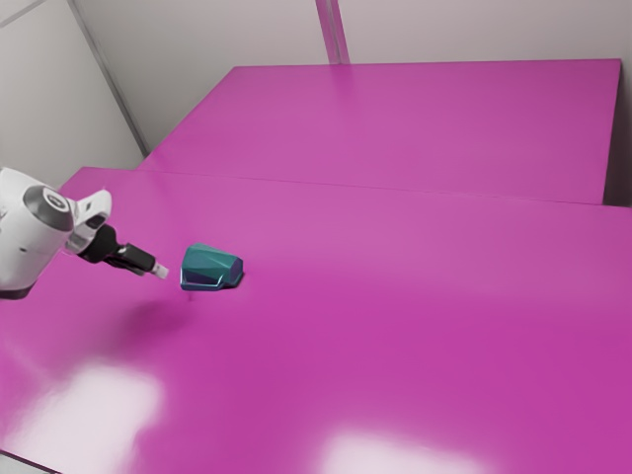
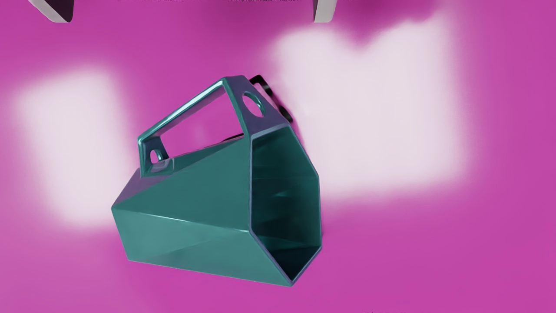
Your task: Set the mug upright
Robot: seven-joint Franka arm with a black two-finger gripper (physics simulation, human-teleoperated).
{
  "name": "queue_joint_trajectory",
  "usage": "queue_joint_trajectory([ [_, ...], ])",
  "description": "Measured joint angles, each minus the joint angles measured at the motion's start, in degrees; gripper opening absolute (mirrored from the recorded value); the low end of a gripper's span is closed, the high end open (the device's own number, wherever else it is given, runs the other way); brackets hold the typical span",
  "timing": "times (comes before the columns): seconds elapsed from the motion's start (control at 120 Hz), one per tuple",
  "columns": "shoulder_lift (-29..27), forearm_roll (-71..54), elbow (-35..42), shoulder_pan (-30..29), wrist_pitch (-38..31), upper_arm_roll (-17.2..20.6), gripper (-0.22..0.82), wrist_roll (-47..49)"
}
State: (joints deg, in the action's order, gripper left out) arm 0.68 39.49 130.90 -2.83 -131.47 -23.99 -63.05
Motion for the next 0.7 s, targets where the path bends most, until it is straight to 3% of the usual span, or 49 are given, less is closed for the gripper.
queue_joint_trajectory([
  [0.2, 2.7, 4.9, -0.8, -2.0, -3.5, 0.7, 0.6, -11.4],
  [0.458, 4.8, 16.5, -1.3, 0.6, -6.6, 5.3, 0.6, -23.5],
  [0.7, 5.0, 21.5, 1.0, 0.1, -8.0, 5.6, 0.6, -31.4],
])
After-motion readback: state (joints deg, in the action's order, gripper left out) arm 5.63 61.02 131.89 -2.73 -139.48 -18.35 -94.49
